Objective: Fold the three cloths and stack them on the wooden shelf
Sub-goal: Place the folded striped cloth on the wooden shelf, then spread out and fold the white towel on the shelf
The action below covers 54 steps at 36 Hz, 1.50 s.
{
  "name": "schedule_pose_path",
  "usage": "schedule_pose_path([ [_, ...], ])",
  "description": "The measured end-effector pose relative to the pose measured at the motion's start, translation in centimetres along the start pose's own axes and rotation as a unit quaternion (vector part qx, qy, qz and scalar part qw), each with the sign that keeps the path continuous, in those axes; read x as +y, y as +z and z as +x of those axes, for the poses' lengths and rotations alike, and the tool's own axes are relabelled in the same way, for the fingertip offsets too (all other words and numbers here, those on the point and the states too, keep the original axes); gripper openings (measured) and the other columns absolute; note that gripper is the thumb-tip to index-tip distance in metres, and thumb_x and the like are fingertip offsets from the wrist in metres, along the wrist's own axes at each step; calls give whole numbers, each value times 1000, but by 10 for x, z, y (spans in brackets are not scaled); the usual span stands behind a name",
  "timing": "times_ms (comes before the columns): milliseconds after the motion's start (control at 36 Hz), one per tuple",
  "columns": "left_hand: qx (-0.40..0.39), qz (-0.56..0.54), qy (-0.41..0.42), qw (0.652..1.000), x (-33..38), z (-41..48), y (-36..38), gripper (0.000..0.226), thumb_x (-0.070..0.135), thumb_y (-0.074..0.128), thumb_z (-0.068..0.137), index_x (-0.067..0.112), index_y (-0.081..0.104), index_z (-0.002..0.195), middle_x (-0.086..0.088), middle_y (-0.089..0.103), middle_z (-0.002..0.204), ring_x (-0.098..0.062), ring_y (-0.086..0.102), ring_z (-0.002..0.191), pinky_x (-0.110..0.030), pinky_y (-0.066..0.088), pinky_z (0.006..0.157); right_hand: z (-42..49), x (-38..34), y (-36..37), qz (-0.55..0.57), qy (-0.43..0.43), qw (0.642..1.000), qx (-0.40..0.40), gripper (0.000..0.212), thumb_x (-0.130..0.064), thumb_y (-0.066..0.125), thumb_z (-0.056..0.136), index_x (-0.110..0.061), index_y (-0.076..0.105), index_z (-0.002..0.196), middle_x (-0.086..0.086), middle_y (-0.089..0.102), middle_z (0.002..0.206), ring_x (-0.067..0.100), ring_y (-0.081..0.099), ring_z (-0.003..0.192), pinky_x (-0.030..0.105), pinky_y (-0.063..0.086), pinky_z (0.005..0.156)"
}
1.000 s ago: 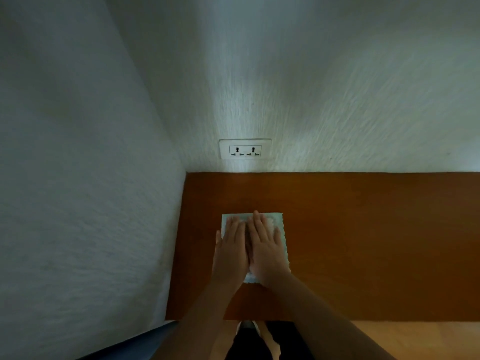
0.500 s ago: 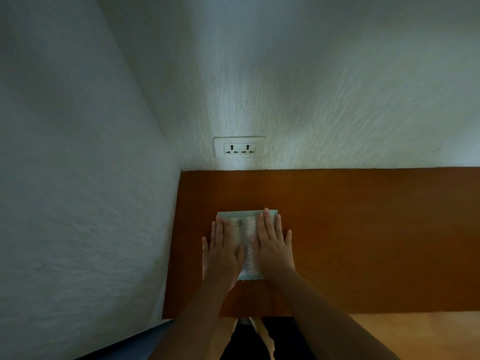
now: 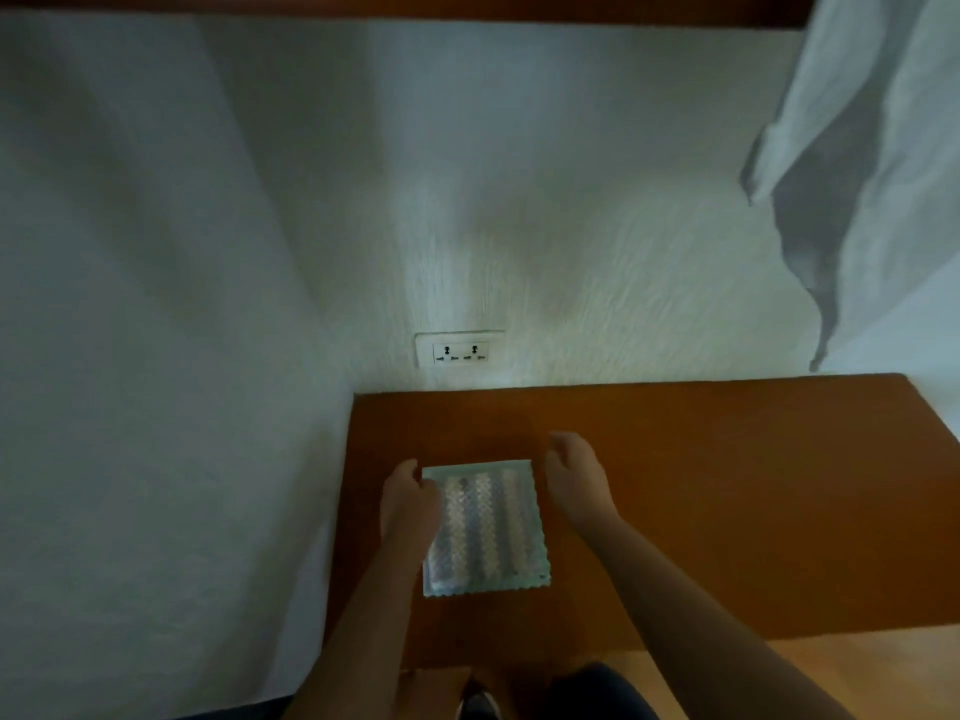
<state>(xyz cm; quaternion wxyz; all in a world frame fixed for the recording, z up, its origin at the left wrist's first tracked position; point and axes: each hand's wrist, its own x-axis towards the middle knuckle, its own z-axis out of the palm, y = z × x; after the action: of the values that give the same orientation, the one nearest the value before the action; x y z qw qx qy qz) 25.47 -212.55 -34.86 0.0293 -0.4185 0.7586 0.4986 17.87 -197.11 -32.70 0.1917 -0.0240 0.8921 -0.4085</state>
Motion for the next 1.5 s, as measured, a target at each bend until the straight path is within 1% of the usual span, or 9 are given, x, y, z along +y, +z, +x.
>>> schedule_pose_path([
  [139, -37, -55, 59, 996, 60, -28, -8, 34, 19, 43, 96, 16, 49, 129, -5, 54, 129, -18, 53, 113, -27, 40, 86, -11, -34, -35, 111, -25, 993, 4, 27, -13, 41, 97, -13, 54, 120, -5, 60, 99, 10, 55, 79, 17, 42, 60],
  [194, -90, -105, 77, 987, 83, -46, -17, 27, 21, 46, 95, 19, 54, 121, 0, 61, 116, -11, 59, 103, -27, 44, 77, -19, -44, -52, 167, -26, 986, 1, 25, -10, 40, 97, -10, 58, 114, -4, 62, 90, 12, 58, 79, 19, 44, 63],
  [278, -126, -120, 121, 977, 115, -75, -34, 22, 20, 42, 97, 24, 56, 113, 8, 66, 105, -5, 63, 96, -31, 46, 85, -38, -53, -81, 239, -26, 970, -38, 24, -6, 37, 98, -10, 60, 105, 4, 63, 89, 12, 59, 75, 15, 45, 62],
  [472, -122, -114, 204, 965, 169, -147, -57, 22, 17, 43, 97, 24, 64, 96, 15, 71, 89, 2, 66, 84, -26, 45, 80, -77, -61, -158, 300, -60, 949, -75, 26, -4, 37, 97, -3, 63, 91, 8, 65, 72, 20, 58, 66, 33, 41, 70],
  [667, -83, -129, 294, 943, 206, -213, -61, 27, 13, 42, 95, 19, 66, 84, 9, 73, 84, -5, 67, 79, -19, 41, 69, -118, -80, -223, 325, -177, 920, -132, 29, -8, 50, 91, -12, 70, 71, 10, 65, 67, 21, 58, 60, 32, 40, 63],
  [917, -17, -203, 435, 877, 252, -254, -61, 33, 3, 42, 92, 15, 67, 76, 2, 72, 74, -10, 67, 68, -14, 47, 60, -137, -116, -287, 284, -323, 897, -104, 28, -24, 44, 74, -18, 71, 72, 5, 65, 67, 17, 61, 63, 21, 49, 57],
  [1139, 97, -254, 508, 817, 305, -259, -67, 22, -3, 51, 89, 13, 63, 80, 2, 70, 71, -5, 63, 61, -11, 47, 58, -137, -157, -324, 252, -402, 880, -20, 37, -1, 43, 92, -17, 70, 72, 2, 68, 70, 14, 62, 64, 21, 45, 59],
  [1333, 288, -71, 484, 823, 332, -227, -72, 8, 18, 61, 85, 26, 59, 84, 16, 60, 77, 1, 58, 74, -7, 42, 67, -107, -188, -336, 181, -392, 899, 79, 20, -8, 54, 86, -22, 65, 76, -6, 66, 72, 4, 60, 64, 22, 43, 62],
  [1500, 246, 72, 392, 884, 353, -208, -75, 32, 38, 59, 86, 19, 54, 112, 5, 51, 106, -13, 52, 96, -24, 38, 79, -74, -213, -333, 5, -327, 939, 107, 11, -24, 56, 86, -21, 57, 96, -7, 58, 93, 10, 56, 82, 23, 42, 65],
])
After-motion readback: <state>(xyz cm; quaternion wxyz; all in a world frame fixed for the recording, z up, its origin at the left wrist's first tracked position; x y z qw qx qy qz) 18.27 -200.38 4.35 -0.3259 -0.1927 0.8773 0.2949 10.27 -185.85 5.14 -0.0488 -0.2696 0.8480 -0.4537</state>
